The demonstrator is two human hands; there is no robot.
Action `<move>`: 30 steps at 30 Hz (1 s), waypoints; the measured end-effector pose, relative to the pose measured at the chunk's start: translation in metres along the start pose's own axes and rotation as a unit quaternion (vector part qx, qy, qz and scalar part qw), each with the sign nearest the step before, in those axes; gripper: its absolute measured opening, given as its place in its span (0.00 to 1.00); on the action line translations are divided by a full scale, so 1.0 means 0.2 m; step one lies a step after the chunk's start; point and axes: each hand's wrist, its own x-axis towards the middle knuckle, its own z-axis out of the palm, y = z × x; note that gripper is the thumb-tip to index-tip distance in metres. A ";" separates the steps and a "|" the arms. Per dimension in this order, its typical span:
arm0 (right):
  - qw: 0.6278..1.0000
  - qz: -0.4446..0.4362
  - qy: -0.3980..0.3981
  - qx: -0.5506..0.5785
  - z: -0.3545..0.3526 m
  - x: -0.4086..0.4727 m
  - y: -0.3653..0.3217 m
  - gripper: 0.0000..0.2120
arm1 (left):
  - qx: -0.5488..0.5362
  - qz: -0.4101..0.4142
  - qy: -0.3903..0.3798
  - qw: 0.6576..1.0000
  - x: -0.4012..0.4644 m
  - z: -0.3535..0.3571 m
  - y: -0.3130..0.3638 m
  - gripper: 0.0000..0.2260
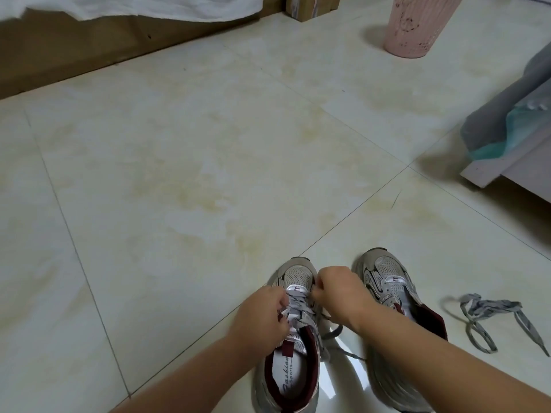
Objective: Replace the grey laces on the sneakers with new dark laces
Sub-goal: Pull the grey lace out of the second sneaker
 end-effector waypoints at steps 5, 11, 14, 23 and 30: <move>0.997 0.009 -0.063 0.054 0.06 -0.03 -0.01 0.13 | 0.004 -0.017 0.009 1.000 -0.02 0.02 0.00 0.07; 0.995 0.056 -0.018 0.078 0.12 -0.04 -0.05 0.11 | 0.018 -0.012 0.008 1.000 -0.02 0.02 0.01 0.08; 0.985 0.070 -0.042 0.149 0.14 -0.03 -0.05 0.14 | 0.034 0.003 0.001 0.999 -0.01 0.02 0.01 0.06; 0.881 0.136 -0.115 0.437 0.02 -0.03 0.03 0.09 | 0.023 -0.003 -0.001 1.000 -0.03 0.02 0.00 0.08; 0.977 0.048 -0.019 0.208 0.12 -0.11 0.03 0.13 | 0.028 -0.008 -0.003 1.000 -0.03 0.02 0.01 0.08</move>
